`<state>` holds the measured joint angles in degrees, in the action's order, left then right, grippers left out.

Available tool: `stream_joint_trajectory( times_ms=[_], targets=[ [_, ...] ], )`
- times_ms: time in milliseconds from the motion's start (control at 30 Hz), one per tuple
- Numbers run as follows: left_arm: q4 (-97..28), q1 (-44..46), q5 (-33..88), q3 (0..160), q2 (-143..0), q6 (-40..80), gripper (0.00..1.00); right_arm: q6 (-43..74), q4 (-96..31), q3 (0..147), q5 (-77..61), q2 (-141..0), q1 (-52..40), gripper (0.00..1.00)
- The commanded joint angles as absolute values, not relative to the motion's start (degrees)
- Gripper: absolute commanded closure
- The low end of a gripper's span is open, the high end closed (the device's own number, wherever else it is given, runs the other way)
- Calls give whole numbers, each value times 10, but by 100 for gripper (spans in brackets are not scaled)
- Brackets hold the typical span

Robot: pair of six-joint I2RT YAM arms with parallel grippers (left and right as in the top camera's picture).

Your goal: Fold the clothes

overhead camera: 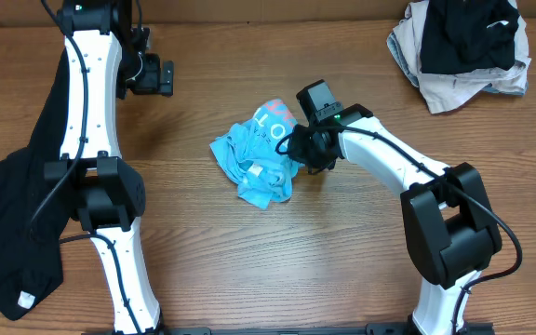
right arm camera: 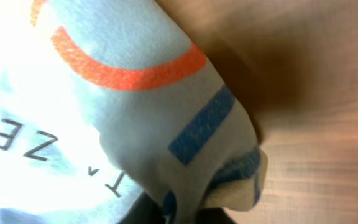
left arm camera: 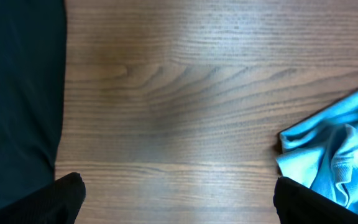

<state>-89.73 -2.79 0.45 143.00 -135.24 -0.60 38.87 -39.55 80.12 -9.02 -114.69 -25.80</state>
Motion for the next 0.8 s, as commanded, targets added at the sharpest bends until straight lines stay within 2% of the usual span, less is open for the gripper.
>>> stream_joint_trajectory(
  times_ms=[0,133,167,200,267,300,367,400,600,767],
  targets=[
    [-908,-30,13,1425,-1357,-17,0,348,-359,798,-41,-1131,-232,93],
    [-916,-29,31,1425,-1357,-17,0,215,-243,798,-9,-1131,-183,96],
    [-917,-29,36,1425,-1357,-17,0,182,-215,799,-9,-1130,-170,91],
    [-917,-29,41,1425,-1357,-17,0,166,-199,804,-9,-1130,-156,59],
    [-920,-29,48,1425,-1357,-17,0,165,-210,830,-27,-1125,-129,28],
    [-922,-29,47,1425,-1357,-17,0,166,-228,846,-50,-1121,-119,17],
    [-924,-29,47,1425,-1357,-17,0,203,-283,878,-97,-1109,-99,3],
    [-924,-29,48,1425,-1357,-17,0,226,-306,889,-113,-1103,-94,0],
    [-923,-29,48,1425,-1357,-17,0,392,-430,901,-211,-1074,-95,0],
    [-922,-29,48,1425,-1357,-17,0,508,-475,877,-209,-1075,-140,0]
  ],
)
